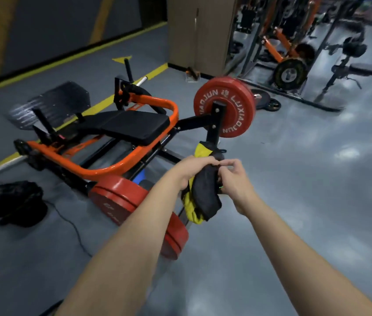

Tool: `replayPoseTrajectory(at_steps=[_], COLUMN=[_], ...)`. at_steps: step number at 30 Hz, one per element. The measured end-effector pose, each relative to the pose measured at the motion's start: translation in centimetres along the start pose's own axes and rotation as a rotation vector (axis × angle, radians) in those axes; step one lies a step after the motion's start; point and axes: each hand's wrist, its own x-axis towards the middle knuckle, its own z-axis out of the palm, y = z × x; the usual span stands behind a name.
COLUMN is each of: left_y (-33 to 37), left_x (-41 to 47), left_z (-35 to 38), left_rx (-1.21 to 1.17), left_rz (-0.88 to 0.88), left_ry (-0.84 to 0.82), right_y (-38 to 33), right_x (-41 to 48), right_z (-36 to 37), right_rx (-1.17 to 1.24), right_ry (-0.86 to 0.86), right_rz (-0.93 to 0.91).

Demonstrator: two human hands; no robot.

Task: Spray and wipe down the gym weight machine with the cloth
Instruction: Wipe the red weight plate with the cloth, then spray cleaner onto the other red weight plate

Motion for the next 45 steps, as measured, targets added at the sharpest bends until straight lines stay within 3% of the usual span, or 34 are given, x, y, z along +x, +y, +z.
replayPoseTrajectory(at_steps=[2, 7, 11, 13, 17, 22, 29, 34, 37, 40, 45], left_y=[1.0, 2.8, 4.2, 3.9, 1.0, -3.1, -3.9, -1.8, 0.1, 1.7, 4.4], left_x=[1.2, 1.5, -0.8, -2.0, -4.5, -7.4, -6.1, -3.8, -2.7, -1.1, 1.9], left_z=[0.8, 1.1, 2.4, 3.3, 4.4, 3.3, 0.8, 0.7, 0.9, 1.5, 3.7], left_rx=[0.032, -0.026, -0.206, -0.236, -0.405, -0.601, -0.793, -0.831, -0.831, -0.906, -0.908], left_rz=[-0.015, -0.062, -0.063, -0.068, -0.085, -0.107, -0.004, -0.013, -0.013, 0.067, 0.059], left_ry=[0.06, 0.194, 0.334, 0.339, 0.435, 0.551, 0.715, 0.84, 0.918, 0.968, 1.006], right_y=[-0.2, -0.3, -1.5, -1.8, -0.4, 1.6, 0.5, -0.7, -1.4, -1.9, -3.7], right_x=[3.1, 10.1, 15.8, 15.9, 14.4, 11.8, 15.3, 18.7, 19.9, 21.4, 26.1], right_z=[-1.8, -5.3, -7.0, -5.6, -1.3, 1.6, 6.7, 7.7, 8.4, 8.4, 6.4], right_rx=[-0.046, -0.526, -0.92, -0.886, -0.523, -0.44, -0.53, -0.616, -0.54, -0.442, -0.413], right_ry=[-0.024, -0.094, -0.605, -0.854, -1.151, -1.333, -1.588, -1.598, -1.586, -1.582, -1.671], right_rz=[-0.043, -0.32, -0.532, -0.677, -0.863, -0.81, -0.547, -0.364, -0.243, -0.276, -0.544])
